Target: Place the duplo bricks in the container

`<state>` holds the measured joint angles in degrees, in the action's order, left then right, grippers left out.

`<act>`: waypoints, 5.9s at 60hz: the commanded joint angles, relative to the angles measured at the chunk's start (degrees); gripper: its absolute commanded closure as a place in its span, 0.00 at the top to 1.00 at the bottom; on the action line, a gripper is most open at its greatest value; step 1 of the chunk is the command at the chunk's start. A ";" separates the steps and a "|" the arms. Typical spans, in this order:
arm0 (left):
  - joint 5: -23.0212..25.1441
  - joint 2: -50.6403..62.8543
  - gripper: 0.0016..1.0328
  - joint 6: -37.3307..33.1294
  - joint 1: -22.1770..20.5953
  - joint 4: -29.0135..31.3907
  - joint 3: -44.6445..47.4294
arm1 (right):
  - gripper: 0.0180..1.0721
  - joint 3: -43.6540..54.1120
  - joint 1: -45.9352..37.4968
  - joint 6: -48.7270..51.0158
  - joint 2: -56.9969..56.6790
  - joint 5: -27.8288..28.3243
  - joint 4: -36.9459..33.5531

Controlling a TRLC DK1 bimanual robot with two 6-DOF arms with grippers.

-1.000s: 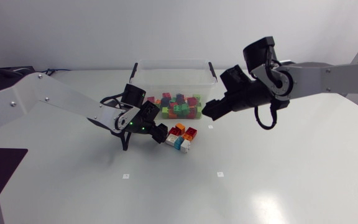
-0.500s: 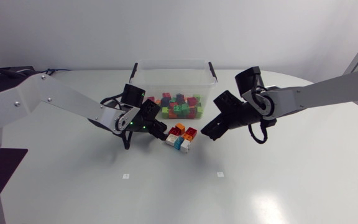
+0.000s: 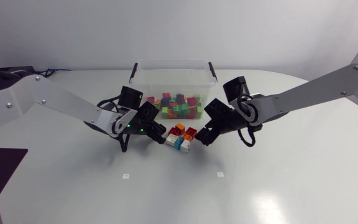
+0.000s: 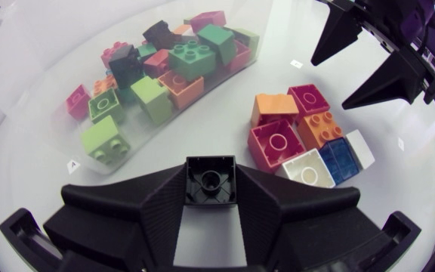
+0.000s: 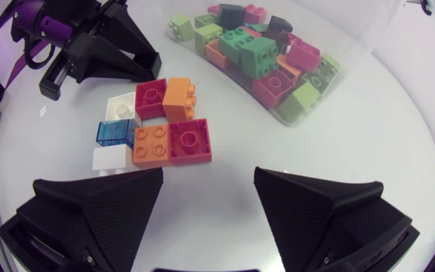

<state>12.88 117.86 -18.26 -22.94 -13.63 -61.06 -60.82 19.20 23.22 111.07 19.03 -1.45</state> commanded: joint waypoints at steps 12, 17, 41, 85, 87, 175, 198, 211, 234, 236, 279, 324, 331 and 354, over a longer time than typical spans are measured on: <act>0.39 -6.59 0.24 -4.33 0.00 1.85 9.47 | 0.83 -4.05 2.33 1.39 4.25 -2.94 0.49; 0.47 -8.70 0.24 -4.77 0.09 1.94 11.05 | 0.83 -5.10 2.60 1.30 5.21 -3.12 0.31; 0.56 -20.48 0.24 -5.73 -0.18 5.63 13.16 | 0.56 -7.65 3.39 2.35 8.47 -3.47 -1.27; 0.74 -20.22 0.24 -0.37 1.41 16.62 -14.44 | 0.26 5.01 0.93 3.41 -14.83 -2.68 -6.54; 0.74 -19.16 0.24 0.07 1.41 16.62 -15.50 | 0.26 5.09 0.84 3.41 -16.06 -2.59 -7.16; 5.13 -20.57 0.95 -15.22 5.62 21.36 -9.08 | 0.26 -31.12 1.37 -9.42 -4.37 -2.33 -19.64; 11.29 -17.67 0.95 -27.44 2.99 22.50 -2.31 | 0.26 -41.66 2.42 -12.15 5.65 -2.59 -21.13; 12.96 -13.71 0.95 -35.88 1.67 23.82 -1.17 | 0.49 -48.61 2.51 -12.50 12.07 -3.12 -23.51; 13.83 -7.56 0.94 -44.58 0.26 23.74 -0.99 | 0.82 -46.32 2.51 -12.50 7.50 -4.17 -23.77; 14.10 -6.95 0.94 -45.20 0.35 23.91 -0.99 | 0.82 -45.27 2.60 -12.41 6.27 -4.17 -23.77; 17.09 2.46 0.93 -51.26 -0.70 29.98 -10.84 | 0.82 -12.92 2.16 -10.92 -17.02 -4.26 -17.44; 18.76 4.92 0.51 -52.14 -2.64 38.33 -16.55 | 0.81 5.27 6.90 -5.82 -22.47 -2.33 -15.60; 18.76 5.53 0.34 -52.14 -2.81 39.56 -17.34 | 0.81 6.41 7.17 -4.41 -20.10 -1.80 -15.51; 18.67 2.99 0.23 -53.19 -0.53 45.53 -15.50 | 0.81 3.34 8.84 -0.72 -8.59 -1.01 -12.87</act>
<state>31.53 121.80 -69.32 -24.73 30.17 -77.73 -55.88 27.68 20.95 100.03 17.82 -15.11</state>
